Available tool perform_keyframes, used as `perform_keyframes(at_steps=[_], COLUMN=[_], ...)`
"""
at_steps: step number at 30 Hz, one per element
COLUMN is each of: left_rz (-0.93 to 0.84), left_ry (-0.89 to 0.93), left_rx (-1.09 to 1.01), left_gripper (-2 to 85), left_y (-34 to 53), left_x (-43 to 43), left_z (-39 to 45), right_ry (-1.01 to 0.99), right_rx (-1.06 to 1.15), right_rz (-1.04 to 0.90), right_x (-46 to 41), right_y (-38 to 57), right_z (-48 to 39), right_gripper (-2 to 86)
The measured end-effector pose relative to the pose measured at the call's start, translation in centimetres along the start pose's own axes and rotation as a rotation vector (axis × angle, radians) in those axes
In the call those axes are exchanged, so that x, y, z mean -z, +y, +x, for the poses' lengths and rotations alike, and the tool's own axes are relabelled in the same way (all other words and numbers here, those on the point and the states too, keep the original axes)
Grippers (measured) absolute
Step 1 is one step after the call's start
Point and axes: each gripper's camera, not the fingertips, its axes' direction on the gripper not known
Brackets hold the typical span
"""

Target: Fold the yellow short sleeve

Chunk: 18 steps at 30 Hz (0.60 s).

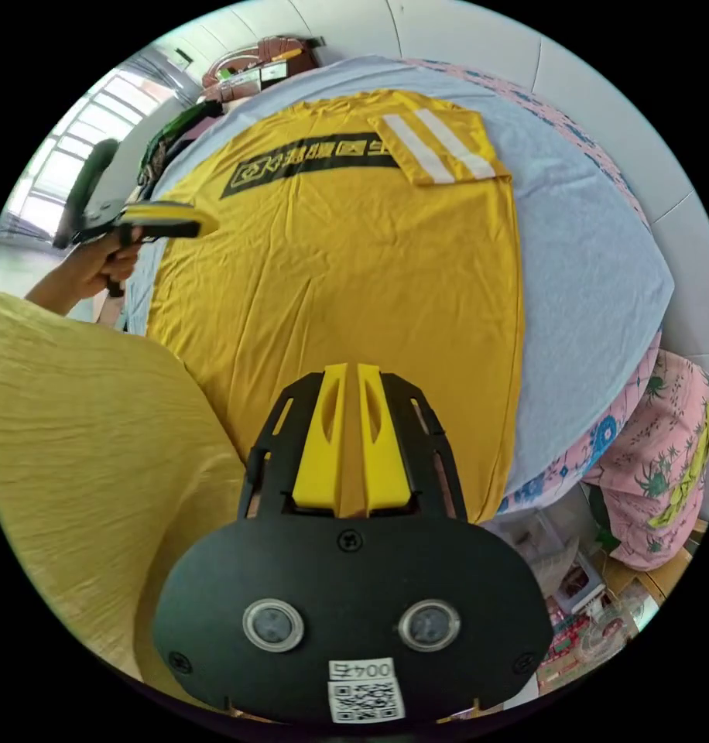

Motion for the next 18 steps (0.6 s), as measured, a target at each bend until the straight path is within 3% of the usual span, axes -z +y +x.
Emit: perform_keyframes(at_steps=[4,5,18], left_rz=[-0.081,-0.030,0.015], left_ry=[-0.011,-0.025,-0.063], left_rx=[0.080,0.075,0.061], left_gripper=[1.8,1.7,1.2], left_y=[9.3,11.1,22.1], left_x=[-2.1,-2.3,-5.2], left_z=[-0.4,-0.3,-3.2], right_ry=[0.031,0.049,0.115], right_rx=[-0.040,-0.039,0.014], right_rz=[-0.060,-0.082,-0.177], right_x=[-1.4,-1.8,-2.2], right_y=[0.4,0.3,-1.7], right_z=[-3.7,-4.7,-13.5], right_gripper=[-0.4,-0.6,-0.7])
